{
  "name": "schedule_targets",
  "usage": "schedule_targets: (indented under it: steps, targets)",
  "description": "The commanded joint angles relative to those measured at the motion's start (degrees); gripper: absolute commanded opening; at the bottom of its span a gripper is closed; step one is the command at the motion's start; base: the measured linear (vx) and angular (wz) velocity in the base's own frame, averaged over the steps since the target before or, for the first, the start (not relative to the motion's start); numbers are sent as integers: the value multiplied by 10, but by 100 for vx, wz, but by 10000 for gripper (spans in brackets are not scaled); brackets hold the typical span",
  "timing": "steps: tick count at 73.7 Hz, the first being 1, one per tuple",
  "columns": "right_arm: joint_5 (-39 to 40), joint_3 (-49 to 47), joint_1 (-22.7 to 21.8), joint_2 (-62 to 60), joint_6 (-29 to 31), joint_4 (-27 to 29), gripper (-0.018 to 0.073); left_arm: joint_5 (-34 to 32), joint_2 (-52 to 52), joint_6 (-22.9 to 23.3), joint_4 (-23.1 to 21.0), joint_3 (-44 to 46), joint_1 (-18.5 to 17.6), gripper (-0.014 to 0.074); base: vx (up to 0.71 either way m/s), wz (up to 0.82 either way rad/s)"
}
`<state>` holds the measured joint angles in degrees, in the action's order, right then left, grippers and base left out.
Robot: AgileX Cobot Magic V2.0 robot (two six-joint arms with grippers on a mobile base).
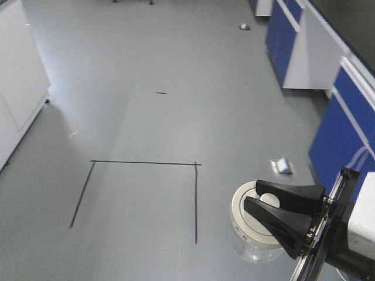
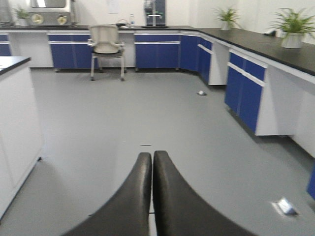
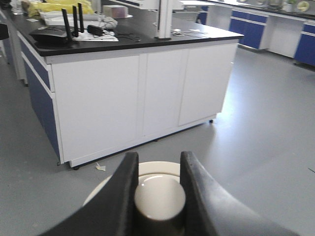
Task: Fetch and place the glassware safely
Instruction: 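Drive the base to the black lab bench holding the jar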
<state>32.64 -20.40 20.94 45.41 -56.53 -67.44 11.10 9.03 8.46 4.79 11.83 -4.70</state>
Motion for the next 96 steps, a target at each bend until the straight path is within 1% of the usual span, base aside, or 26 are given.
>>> schedule_targets:
  steps: [1, 16, 39, 71, 96]
  targets:
    - [28, -18, -1, -5, 6, 25, -1, -40, 7, 1, -4, 16, -2, -7, 26, 44]
    - [28, -18, -1, -5, 6, 25, -1, -40, 7, 1, -4, 16, -2, -7, 32, 26]
    - [28, -18, -1, -5, 6, 25, -1, -40, 7, 1, -4, 16, -2, -7, 48, -10]
    - [28, -18, -1, -5, 6, 25, -1, -40, 7, 1, -4, 16, -2, -7, 61, -19]
    - [28, -18, -1, -5, 6, 25, -1, -40, 7, 1, -4, 16, -2, -7, 69, 10]
